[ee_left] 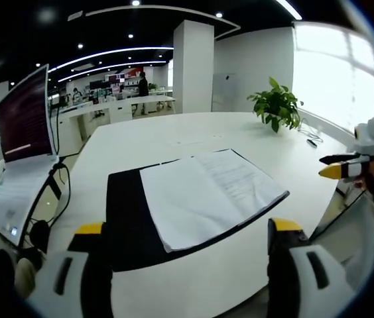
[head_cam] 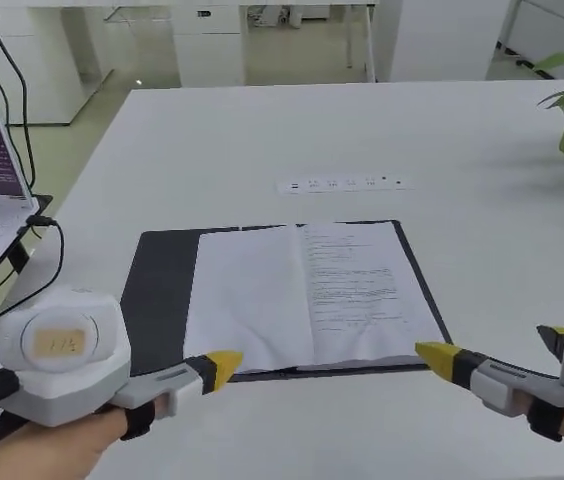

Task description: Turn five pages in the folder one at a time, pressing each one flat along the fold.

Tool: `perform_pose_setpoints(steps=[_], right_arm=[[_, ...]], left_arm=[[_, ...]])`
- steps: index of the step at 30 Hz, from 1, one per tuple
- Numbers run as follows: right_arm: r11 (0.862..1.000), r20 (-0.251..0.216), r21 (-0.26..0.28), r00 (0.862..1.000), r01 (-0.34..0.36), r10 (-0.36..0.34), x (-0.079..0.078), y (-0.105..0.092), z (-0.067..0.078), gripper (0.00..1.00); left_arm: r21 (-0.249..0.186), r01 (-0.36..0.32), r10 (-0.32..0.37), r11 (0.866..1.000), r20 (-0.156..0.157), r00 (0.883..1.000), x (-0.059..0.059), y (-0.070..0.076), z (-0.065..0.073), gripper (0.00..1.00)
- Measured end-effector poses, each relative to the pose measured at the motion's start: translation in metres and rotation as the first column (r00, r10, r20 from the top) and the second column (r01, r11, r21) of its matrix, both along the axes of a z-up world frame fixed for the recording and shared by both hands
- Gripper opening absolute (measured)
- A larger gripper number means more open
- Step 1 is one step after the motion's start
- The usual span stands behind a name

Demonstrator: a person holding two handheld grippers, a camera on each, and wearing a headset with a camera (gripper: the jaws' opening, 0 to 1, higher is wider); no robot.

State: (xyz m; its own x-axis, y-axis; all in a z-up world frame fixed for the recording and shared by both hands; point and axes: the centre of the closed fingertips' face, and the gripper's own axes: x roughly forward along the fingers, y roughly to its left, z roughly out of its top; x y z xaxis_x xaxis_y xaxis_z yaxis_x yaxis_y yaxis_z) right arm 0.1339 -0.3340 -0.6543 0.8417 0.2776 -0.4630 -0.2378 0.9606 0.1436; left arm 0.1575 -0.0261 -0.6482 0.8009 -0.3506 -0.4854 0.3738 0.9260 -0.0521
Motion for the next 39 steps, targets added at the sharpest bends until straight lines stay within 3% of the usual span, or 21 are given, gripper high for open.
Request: perform_pose_setpoints(steps=[10,15,25,39], right_arm=[[1.0,0.002,0.004,1.0,-0.012,0.012,-0.005,0.009,0.0,0.92],[1.0,0.005,0.011,1.0,-0.004,0.004,-0.009,0.008,0.0,0.91],[0.999,0.027,0.028,0.999,0.016,-0.017,-0.017,0.004,0.001,0.87],[0.998,0.049,0.059,0.998,0.034,-0.037,-0.022,0.006,0.002,0.85]], left_arm=[[0.005,0.073,-0.073,0.997,-0.006,0.997,0.011,-0.031,-0.009,0.99],[0.006,0.111,-0.111,0.994,-0.008,0.994,0.017,-0.05,-0.012,0.94],[0.021,0.212,-0.212,0.977,0.001,0.977,0.04,-0.099,-0.019,0.81],[0.059,0.329,-0.328,0.943,-0.017,0.944,0.063,-0.158,-0.047,0.7]])
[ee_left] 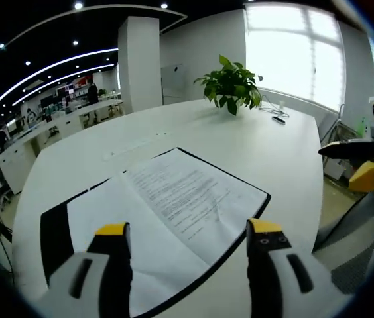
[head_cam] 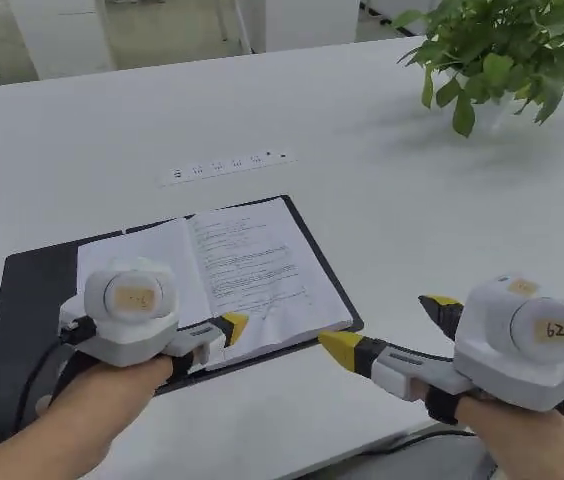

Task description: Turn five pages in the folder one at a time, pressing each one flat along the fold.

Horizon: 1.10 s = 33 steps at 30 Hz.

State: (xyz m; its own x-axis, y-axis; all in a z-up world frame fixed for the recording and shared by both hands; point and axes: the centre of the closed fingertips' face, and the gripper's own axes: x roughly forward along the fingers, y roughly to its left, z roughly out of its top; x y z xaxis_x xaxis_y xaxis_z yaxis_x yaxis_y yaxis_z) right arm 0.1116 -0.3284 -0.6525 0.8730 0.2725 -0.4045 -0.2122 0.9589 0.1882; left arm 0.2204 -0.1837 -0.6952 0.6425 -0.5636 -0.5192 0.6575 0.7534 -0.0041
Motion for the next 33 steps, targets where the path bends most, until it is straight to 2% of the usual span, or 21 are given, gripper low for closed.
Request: perform_pose_setpoints(steps=[4,17,20,25,31,33], right_arm=[[1.0,-0.01,0.008,1.0,-0.001,0.001,-0.004,0.002,-0.003,0.83],[0.998,0.008,0.045,0.999,0.034,-0.034,-0.01,0.002,-0.002,0.82],[0.998,0.014,0.05,0.999,0.04,-0.04,-0.011,0.002,-0.002,0.82],[0.997,0.007,0.064,0.999,0.051,-0.051,-0.015,0.003,-0.005,0.8],[0.996,0.016,0.065,0.998,0.067,-0.068,-0.016,0.003,-0.005,0.8],[0.995,0.017,0.063,0.997,0.074,-0.075,-0.017,0.002,-0.005,0.8]], left_arm=[[0.023,0.025,-0.024,0.999,-0.02,0.999,0.003,-0.015,-0.015,0.69],[0.014,0.101,-0.101,0.995,-0.039,0.994,0.011,-0.075,-0.043,0.65],[0.015,0.1,-0.1,0.995,-0.043,0.994,0.015,-0.083,-0.051,0.64],[-0.007,0.092,-0.092,0.996,-0.048,0.995,0.022,-0.096,-0.061,0.62],[-0.011,0.094,-0.095,0.995,-0.036,0.995,0.025,-0.11,-0.073,0.58],[0.009,0.095,-0.095,0.995,-0.039,0.995,0.025,-0.111,-0.082,0.57]])
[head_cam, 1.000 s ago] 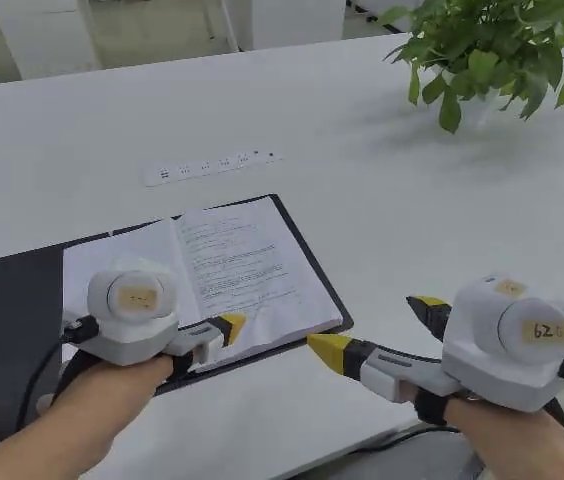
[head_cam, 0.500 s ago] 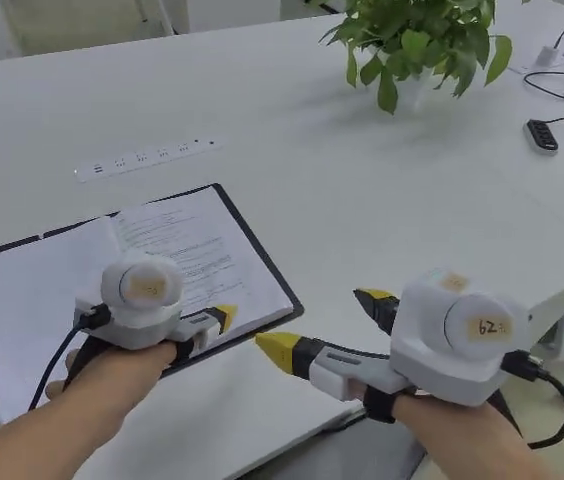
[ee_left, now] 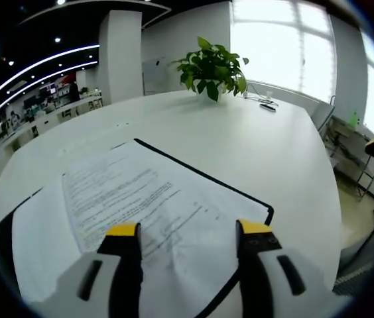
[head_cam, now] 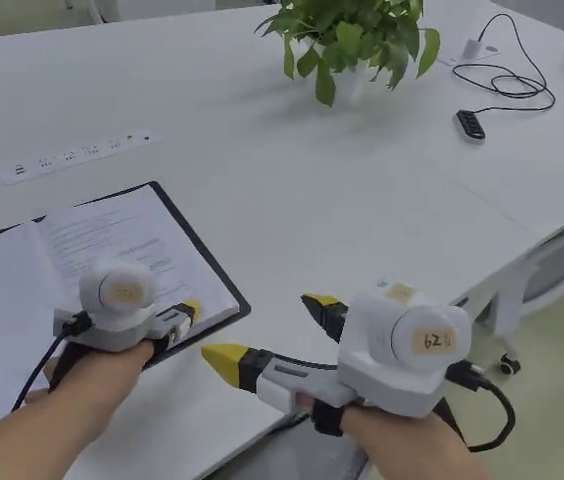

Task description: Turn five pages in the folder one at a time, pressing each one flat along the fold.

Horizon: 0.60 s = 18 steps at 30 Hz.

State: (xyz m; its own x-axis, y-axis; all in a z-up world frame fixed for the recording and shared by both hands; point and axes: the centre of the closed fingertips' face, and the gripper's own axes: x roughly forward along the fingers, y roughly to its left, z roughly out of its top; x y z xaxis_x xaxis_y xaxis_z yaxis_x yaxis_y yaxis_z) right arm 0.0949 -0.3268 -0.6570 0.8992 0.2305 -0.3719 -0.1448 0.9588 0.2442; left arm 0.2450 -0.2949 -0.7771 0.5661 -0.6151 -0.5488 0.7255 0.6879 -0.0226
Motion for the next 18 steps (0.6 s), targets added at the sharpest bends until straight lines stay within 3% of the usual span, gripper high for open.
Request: perform_pose_setpoints(steps=[2,3,4,8,18], right_arm=[[1.0,0.003,-0.002,1.0,0.008,-0.008,-0.0004,-0.0017,0.0006,0.8],[1.0,0.003,0.002,1.0,0.011,-0.011,-0.0009,-0.0023,0.0007,0.8],[1.0,0.002,0.002,1.0,0.013,-0.013,-0.0012,-0.0027,0.0004,0.8],[1.0,-0.005,-0.001,1.0,0.023,-0.023,-0.0027,-0.0054,-0.0024,0.79],[1.0,-0.004,0.001,1.0,0.023,-0.023,-0.0019,-0.0015,-0.0032,0.78]], left_arm=[[0.006,-0.004,0.004,1.0,-0.003,1.0,-0.001,0.0002,-0.0065,0.57],[-0.008,-0.005,0.005,1.0,0.03,1.0,0.0011,-0.0008,-0.0038,0.57],[-0.014,-0.019,0.019,1.0,0.025,0.999,0.0006,-0.0004,-0.0047,0.57],[-0.049,-0.044,0.047,0.998,0.056,0.997,0.0009,0.0006,-0.0036,0.57],[-0.113,-0.049,0.061,0.992,0.113,0.992,0.0011,0.0039,-0.0044,0.54]])
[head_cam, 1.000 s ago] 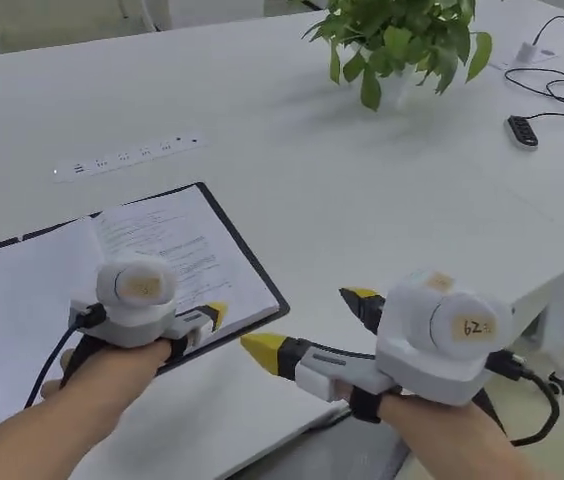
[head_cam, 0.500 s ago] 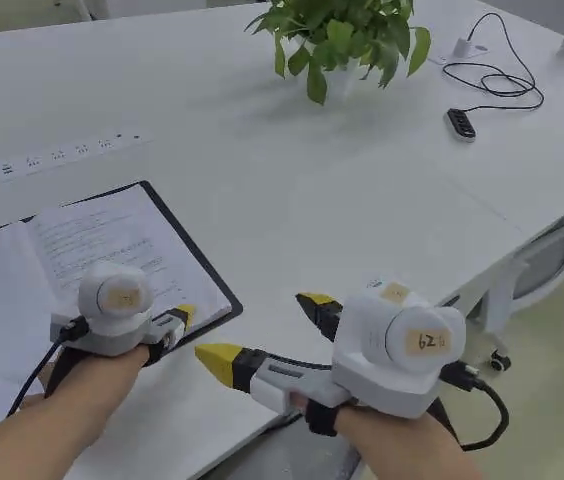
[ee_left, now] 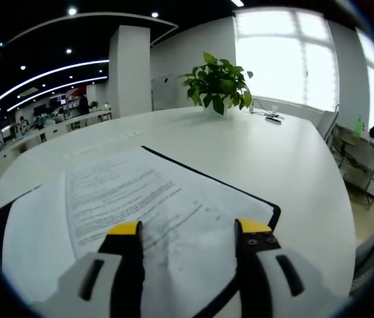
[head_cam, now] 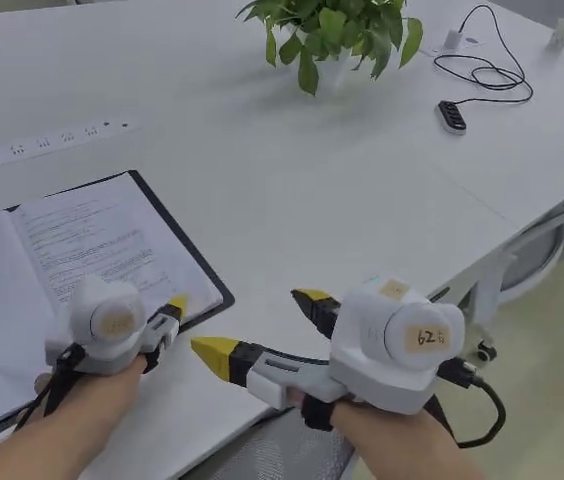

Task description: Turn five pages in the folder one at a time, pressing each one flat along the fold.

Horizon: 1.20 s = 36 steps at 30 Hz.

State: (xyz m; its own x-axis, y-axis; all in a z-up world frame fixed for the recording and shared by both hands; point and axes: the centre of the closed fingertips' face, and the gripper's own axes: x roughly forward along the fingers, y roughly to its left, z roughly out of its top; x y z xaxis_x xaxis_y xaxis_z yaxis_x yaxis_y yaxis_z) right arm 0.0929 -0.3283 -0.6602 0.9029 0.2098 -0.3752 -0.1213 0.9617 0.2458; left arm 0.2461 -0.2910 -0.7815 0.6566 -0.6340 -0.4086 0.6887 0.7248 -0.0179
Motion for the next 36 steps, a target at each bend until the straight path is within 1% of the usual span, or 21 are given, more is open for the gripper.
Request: perform_pose_setpoints(steps=[3,6,11,14,18,19,20,21,23,24,26,27,28,29,30,32,34,35,36], right_arm=[[1.0,0.003,0.004,1.0,0.006,-0.006,0.0,-0.001,0.001,0.78],[1.0,0.003,0.01,1.0,0.015,-0.015,-0.001,-0.002,0.001,0.78],[1.0,-0.002,0.004,1.0,0.014,-0.014,-0.001,-0.002,-0.001,0.77],[1.0,-0.005,0.0,1.0,0.011,-0.011,0.0,-0.001,-0.001,0.77],[1.0,-0.012,-0.012,1.0,0.004,-0.004,0.001,-0.002,-0.002,0.77],[1.0,-0.014,-0.016,1.0,0.002,-0.003,0.002,-0.003,-0.002,0.76],[1.0,-0.013,-0.017,1.0,0.002,-0.002,0.003,-0.004,-0.002,0.76],[1.0,-0.014,-0.018,1.0,0.003,-0.003,0.004,-0.005,-0.001,0.76],[1.0,-0.014,-0.015,1.0,0.005,-0.005,0.008,-0.009,0.0,0.75],[1.0,-0.02,-0.018,1.0,0.003,-0.003,0.011,-0.01,-0.001,0.74],[1.0,-0.024,-0.026,1.0,-0.003,0.002,0.015,-0.013,-0.001,0.72],[1.0,-0.026,-0.025,1.0,-0.007,0.006,0.017,-0.013,-0.001,0.72],[1.0,-0.028,-0.024,1.0,-0.011,0.01,0.018,-0.014,-0.001,0.71],[1.0,-0.027,-0.024,1.0,-0.014,0.013,0.021,-0.014,-0.001,0.71],[1.0,-0.026,-0.025,1.0,-0.016,0.016,0.024,-0.015,-0.001,0.71],[0.999,-0.031,-0.02,0.999,-0.031,0.031,0.03,-0.014,-0.003,0.71],[0.999,-0.047,-0.017,0.998,-0.051,0.05,0.036,-0.012,-0.007,0.7],[0.998,-0.055,-0.017,0.997,-0.064,0.063,0.041,-0.011,-0.009,0.69],[0.997,-0.062,-0.017,0.996,-0.072,0.071,0.044,-0.01,-0.01,0.7]], left_arm=[[-0.016,-0.004,0.004,1.0,0.008,1.0,-0.001,0.001,0.002,0.53],[-0.024,-0.008,0.008,1.0,0.016,1.0,0.001,0.002,0.002,0.5],[-0.032,-0.01,0.011,0.999,0.024,1.0,0.001,0.002,0.002,0.48],[-0.042,-0.017,0.018,0.999,0.027,0.999,0.001,0.003,0.001,0.44],[-0.062,-0.035,0.038,0.997,0.033,0.999,0.006,0.008,0.002,0.36],[-0.072,-0.056,0.057,0.996,0.021,0.998,0.009,0.012,0.0,0.3],[-0.087,-0.068,0.069,0.994,0.006,0.998,0.009,0.013,0.0,0.28],[-0.079,-0.068,0.07,0.995,0.016,0.997,0.011,0.015,0.001,0.24],[-0.083,-0.067,0.069,0.994,0.016,0.997,0.011,0.015,0.001,0.21],[-0.093,-0.074,0.076,0.993,0.012,0.997,0.011,0.016,0.002,0.19],[-0.092,-0.084,0.085,0.992,0.012,0.996,0.011,0.017,0.002,0.15],[-0.1,-0.095,0.096,0.99,0.005,0.995,0.01,0.018,0.002,0.13],[-0.101,-0.104,0.105,0.989,0.009,0.994,0.012,0.02,0.002,0.09],[-0.119,-0.109,0.109,0.987,-0.006,0.994,0.012,0.02,0.002,0.09],[-0.113,-0.105,0.106,0.988,-0.003,0.994,0.012,0.019,0.001,0.09],[-0.138,-0.12,0.118,0.983,-0.023,0.993,0.012,0.021,0.002,0.08],[-0.16,-0.133,0.128,0.978,-0.042,0.991,0.014,0.023,0.002,0.06],[-0.172,-0.14,0.133,0.975,-0.053,0.99,0.014,0.024,0.002,0.05],[-0.194,-0.146,0.134,0.97,-0.074,0.988,0.013,0.023,0.002,0.03]])
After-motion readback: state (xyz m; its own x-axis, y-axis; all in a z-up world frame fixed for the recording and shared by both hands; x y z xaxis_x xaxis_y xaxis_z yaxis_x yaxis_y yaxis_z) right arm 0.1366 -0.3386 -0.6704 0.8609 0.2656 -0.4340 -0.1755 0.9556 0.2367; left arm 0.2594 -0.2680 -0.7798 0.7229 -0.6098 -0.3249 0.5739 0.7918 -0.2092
